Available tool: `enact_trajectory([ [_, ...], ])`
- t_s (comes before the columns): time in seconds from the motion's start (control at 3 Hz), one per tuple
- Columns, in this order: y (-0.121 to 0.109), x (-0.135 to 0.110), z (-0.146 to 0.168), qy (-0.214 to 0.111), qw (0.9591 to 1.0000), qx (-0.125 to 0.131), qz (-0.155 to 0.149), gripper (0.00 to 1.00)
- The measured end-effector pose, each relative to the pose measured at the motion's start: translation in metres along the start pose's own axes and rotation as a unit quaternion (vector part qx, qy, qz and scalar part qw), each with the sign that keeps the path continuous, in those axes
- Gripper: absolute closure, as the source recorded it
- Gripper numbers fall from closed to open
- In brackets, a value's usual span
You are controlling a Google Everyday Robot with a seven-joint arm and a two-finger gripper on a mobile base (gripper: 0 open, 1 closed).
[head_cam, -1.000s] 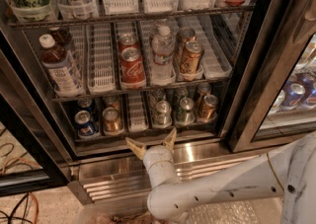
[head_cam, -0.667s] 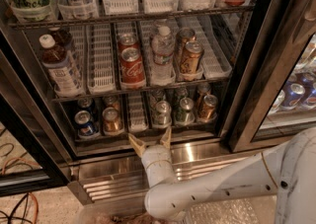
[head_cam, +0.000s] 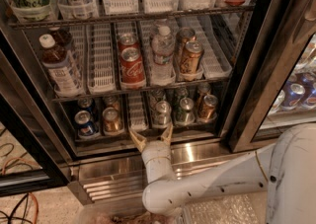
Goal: Pick 7up can from bottom shelf of fridge
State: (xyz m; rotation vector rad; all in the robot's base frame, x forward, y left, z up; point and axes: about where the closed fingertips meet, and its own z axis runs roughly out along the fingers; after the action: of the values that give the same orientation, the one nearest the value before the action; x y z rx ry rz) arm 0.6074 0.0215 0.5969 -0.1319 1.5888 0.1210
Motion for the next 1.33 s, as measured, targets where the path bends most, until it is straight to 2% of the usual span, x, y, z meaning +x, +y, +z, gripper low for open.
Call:
enact_trajectory([
  [0.33,-0.009,0.002,0.008,-0.008,0.9998,0.014,-0.008,0.31],
  [0.67,-0.016,0.003,0.013,-0.012,0.9995,0.027,-0.014,0.29],
  [1.0,-0.023,0.003,0.018,-0.016,0.999,0.039,-0.016,0.22],
  [1.33,-0.028,-0.003,0.046,-0.038,0.998,0.049,-0.013,0.2],
])
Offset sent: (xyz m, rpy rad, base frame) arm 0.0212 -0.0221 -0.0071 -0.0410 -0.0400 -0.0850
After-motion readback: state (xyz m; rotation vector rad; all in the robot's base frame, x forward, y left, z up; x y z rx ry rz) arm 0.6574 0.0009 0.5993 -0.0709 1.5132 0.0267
